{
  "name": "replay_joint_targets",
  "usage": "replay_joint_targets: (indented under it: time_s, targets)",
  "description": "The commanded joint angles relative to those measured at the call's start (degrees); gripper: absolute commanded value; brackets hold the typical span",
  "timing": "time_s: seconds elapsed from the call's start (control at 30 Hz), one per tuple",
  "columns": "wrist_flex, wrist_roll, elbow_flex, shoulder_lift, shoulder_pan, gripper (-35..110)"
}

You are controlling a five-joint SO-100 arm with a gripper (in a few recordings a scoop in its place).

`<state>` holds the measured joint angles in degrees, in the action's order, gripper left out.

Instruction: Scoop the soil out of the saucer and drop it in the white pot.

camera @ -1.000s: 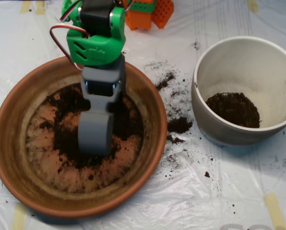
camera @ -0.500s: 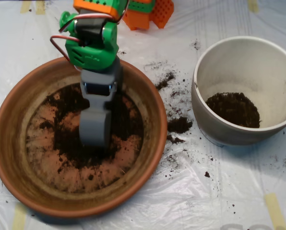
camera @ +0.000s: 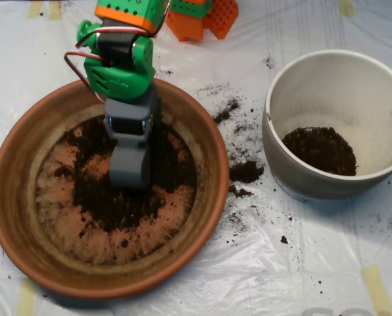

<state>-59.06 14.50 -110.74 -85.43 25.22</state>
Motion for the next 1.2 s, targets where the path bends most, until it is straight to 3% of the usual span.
replay_joint_targets:
  time_s: [0.0,0.17,0.5,0.8,1.17]
  targets:
    - [-0.4,0.4,-1.0,-2.2,0.0,20]
    - [0.6,-2.0,-0.4,-3.2,-1.2,1]
    - [0.0,-2.5,1.3,-11.3,-4.7,0]
    - [-10.5,-4.7,13.6,-15.3,-9.4,-1]
    - [-11.8,-2.1,9.4,-28.6,-19.2,-1]
